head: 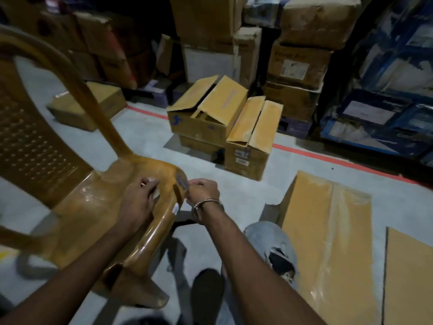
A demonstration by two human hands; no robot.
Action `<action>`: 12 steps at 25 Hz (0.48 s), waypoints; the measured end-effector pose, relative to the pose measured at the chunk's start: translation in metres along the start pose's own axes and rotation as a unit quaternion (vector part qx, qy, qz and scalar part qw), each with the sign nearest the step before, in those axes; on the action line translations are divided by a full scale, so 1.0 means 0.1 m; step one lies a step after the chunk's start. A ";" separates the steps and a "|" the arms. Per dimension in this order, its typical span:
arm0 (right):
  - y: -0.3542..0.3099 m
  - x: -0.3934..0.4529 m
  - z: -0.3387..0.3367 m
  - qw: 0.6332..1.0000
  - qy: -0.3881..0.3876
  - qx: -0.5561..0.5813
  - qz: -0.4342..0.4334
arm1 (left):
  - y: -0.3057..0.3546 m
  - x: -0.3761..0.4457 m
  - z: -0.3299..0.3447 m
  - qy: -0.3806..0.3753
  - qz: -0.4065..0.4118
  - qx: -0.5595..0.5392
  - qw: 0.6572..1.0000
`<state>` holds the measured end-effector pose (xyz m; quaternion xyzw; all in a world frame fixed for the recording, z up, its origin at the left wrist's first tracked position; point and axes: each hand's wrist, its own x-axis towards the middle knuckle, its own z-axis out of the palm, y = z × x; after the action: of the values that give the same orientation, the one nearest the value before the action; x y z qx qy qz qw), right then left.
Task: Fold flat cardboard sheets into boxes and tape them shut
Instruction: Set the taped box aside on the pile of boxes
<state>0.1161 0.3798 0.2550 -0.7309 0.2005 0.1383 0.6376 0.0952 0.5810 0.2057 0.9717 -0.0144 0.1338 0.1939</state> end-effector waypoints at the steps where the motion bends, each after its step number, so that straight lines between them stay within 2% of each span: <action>1: 0.00 -0.04 0.14 1.000 -0.007 -0.019 -0.009 | -0.06 -0.10 0.05 -0.004 -0.010 0.020 1.000; 4: 0.07 -0.04 0.49 0.995 -0.029 -0.085 -0.045 | -0.23 -0.34 0.24 -0.023 -0.023 0.057 0.998; 6: 0.16 -0.02 0.68 0.985 -0.033 -0.135 -0.097 | -0.27 -0.45 0.31 -0.031 -0.030 0.046 0.998; 9: 0.35 0.07 0.94 0.956 -0.039 -0.241 -0.164 | -0.30 -0.49 0.33 -0.029 -0.036 0.003 0.999; 12: 0.48 0.10 1.07 0.906 -0.030 -0.360 -0.222 | -0.31 -0.51 0.32 -0.028 -0.056 -0.060 0.996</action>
<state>0.1081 0.4794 0.1926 -0.9317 -0.0494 0.0777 0.3513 0.0564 0.5961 0.1524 0.9611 0.0270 0.0943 0.2582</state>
